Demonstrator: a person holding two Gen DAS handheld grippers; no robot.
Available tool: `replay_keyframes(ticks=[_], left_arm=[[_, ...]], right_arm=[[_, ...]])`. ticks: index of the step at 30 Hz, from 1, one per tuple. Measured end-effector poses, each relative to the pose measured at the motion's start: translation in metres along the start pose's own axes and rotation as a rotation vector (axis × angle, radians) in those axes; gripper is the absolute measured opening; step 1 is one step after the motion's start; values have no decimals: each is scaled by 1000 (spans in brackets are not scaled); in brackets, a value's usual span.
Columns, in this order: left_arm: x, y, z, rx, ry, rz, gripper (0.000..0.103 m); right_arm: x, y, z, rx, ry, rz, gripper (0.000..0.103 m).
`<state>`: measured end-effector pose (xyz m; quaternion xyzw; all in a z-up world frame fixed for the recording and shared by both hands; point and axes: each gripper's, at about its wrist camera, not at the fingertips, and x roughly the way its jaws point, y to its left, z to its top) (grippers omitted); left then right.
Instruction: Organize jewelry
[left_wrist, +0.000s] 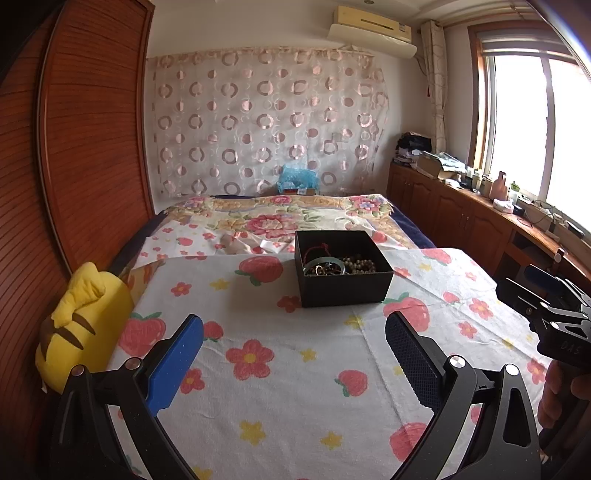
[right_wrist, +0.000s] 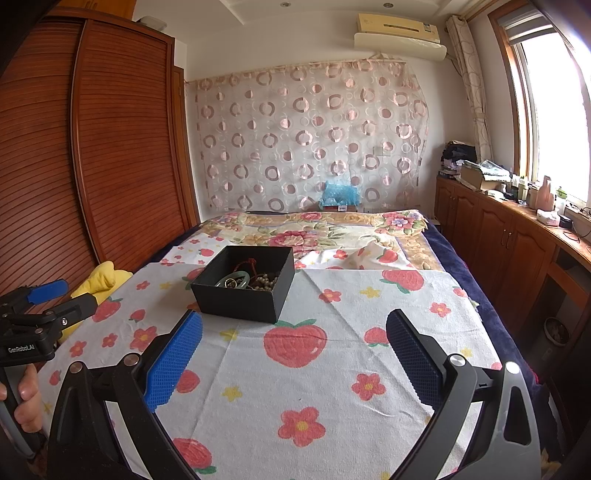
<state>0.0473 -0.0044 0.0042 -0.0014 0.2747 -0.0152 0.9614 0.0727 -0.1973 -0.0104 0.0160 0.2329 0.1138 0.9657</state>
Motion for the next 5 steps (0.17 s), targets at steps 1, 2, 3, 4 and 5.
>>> replay_keyframes(ticks=[1,2,3,4,5], left_arm=[[0,0,0,0,1,1,95],[0,0,0,-1,1,1,95],[0,0,0,-2,0,0,95],[0,1,-1,-1,-1,-1,95],[0,0,-1,-1,-1,-1,95]], right_arm=[[0,0,0,0,0,0,100],[0,0,-1,0,0,1,100],[0,1,-1,0,0,1,100],[0,1,-1,0,-1,1,100],[0,0,0,1,0,1,100]])
